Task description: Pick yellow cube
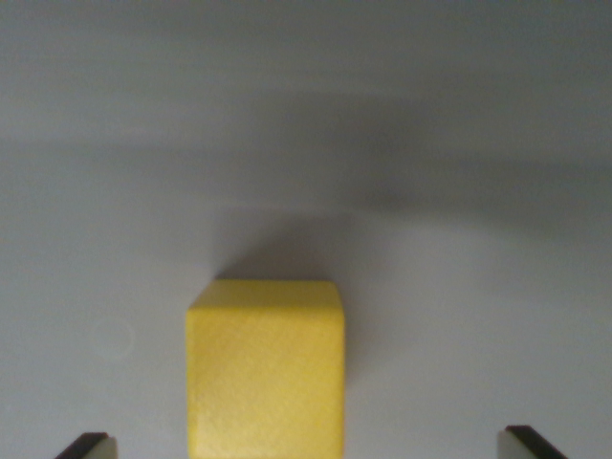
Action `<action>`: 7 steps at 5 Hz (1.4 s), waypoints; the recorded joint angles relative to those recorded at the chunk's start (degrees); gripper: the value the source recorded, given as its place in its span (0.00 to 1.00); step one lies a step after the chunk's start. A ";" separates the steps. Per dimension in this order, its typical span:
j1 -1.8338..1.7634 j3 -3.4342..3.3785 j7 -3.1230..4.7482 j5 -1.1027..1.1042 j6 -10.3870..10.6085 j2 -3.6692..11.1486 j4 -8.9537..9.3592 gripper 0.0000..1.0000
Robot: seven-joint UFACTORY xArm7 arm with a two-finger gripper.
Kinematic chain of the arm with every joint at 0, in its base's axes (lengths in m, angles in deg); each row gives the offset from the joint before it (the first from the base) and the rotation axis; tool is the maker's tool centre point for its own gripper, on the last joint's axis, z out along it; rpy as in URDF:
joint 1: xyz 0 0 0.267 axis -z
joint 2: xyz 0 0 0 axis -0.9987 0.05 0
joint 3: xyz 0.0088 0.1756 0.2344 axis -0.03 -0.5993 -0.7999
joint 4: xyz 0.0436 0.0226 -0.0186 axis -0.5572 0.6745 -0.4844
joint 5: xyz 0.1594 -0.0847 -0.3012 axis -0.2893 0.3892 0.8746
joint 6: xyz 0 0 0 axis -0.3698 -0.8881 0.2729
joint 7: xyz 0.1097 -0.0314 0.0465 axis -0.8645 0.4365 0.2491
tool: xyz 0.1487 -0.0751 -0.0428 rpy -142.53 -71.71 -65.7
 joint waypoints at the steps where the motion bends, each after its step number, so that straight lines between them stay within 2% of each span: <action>1: -0.38 -0.08 -0.21 0.11 2.07 1.83 0.35 0.00; 2: -0.38 -0.08 -0.21 0.11 2.07 1.83 0.35 0.00; 3: -0.69 -0.15 -0.39 0.21 3.83 3.38 0.65 0.00; 4: -0.69 -0.15 -0.39 0.21 3.83 3.38 0.65 0.00; 5: -0.96 -0.21 -0.54 0.29 5.27 4.66 0.90 0.00; 6: -0.96 -0.21 -0.54 0.29 5.27 4.66 0.90 0.00; 7: -1.15 -0.25 -0.65 0.34 6.34 5.61 1.08 0.00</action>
